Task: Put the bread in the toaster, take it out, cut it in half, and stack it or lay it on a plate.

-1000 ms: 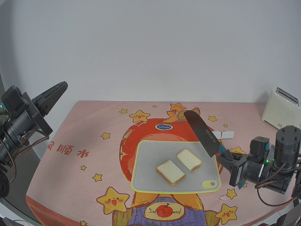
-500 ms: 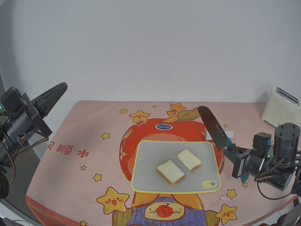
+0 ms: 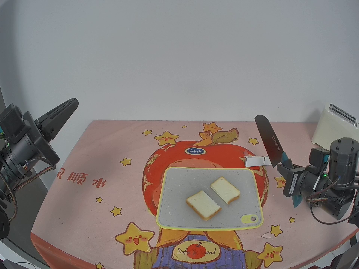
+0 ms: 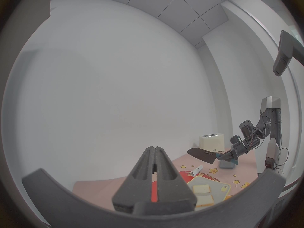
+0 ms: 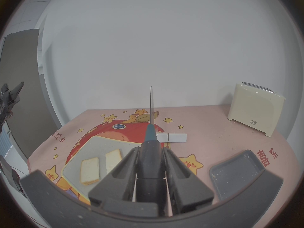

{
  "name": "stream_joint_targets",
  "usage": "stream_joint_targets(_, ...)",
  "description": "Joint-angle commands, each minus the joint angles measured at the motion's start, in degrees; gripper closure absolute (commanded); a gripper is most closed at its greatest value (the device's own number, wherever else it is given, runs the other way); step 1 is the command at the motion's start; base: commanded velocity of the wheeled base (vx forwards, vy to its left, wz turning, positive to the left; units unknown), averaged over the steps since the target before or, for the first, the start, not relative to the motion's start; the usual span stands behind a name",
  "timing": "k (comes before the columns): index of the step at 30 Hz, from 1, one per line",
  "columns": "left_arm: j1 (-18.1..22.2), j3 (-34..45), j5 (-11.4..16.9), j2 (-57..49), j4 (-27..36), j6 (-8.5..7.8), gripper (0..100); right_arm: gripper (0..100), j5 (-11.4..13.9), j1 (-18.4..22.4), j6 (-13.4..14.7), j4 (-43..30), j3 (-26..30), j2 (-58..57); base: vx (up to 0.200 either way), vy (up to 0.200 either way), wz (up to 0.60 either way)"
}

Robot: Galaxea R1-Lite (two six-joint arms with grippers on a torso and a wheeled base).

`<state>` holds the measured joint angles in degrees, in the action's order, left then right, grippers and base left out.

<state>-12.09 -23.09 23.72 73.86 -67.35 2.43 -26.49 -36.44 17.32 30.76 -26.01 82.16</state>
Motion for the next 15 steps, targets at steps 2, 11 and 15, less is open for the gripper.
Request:
stream_joint_targets(2, 0.0, 0.3, 0.0, 0.0, -0.1, 0.04, 100, 100, -0.4, 0.5, 0.2, 0.0, -0.5, 0.1, 0.000, 0.000, 0.00)
stream_joint_targets(11, 0.0, 0.3, 0.0, -0.1, -0.1, 0.04, 100, 100, -0.8, 1.5, 0.3, -0.1, -0.4, 0.6, 0.000, 0.000, 0.00)
stream_joint_targets(15, 0.0, 0.3, 0.0, -0.1, -0.1, 0.04, 100, 100, -0.8, 1.7, 0.3, -0.1, -0.1, 0.7, 0.000, 0.000, 0.00)
